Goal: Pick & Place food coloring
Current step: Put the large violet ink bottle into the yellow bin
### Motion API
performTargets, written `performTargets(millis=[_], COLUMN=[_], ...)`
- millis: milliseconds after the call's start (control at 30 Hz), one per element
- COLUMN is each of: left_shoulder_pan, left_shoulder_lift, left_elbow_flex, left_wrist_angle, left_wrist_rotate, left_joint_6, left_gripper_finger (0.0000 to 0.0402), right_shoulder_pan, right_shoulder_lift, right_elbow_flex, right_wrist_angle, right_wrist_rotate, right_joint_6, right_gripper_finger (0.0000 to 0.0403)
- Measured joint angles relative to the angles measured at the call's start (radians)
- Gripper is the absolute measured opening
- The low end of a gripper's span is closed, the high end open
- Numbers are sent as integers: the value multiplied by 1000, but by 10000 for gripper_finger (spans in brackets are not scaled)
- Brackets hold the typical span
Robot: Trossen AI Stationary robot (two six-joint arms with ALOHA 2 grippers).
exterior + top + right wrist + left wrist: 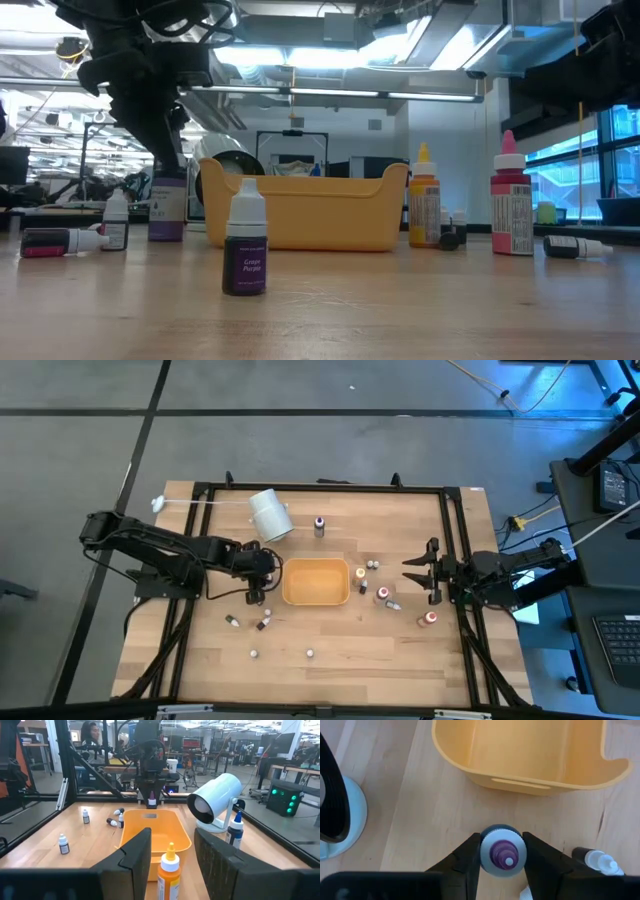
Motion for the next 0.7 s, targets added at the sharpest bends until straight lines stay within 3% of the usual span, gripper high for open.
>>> performTargets(millis=[300,500,700], left_shoulder_pan=[-1,0,0], left_shoulder_lift=[-21,-36,-28], left_elbow_flex=[63,223,291], left_wrist_angle=[-36,-124,-76], left_wrist_rotate=[53,-55,-53], left_joint_6=[0,1,46], left_gripper_finger=[117,117,117], right_shoulder_pan=[0,0,0], right_shoulder_lift=[0,0,0], right_elbow_flex=[0,0,0], right_wrist_angle=[0,0,0], right_wrist_rotate=[0,-1,-1], right_joint_6=[-12,-12,-12], right_gripper_finger=[153,153,153])
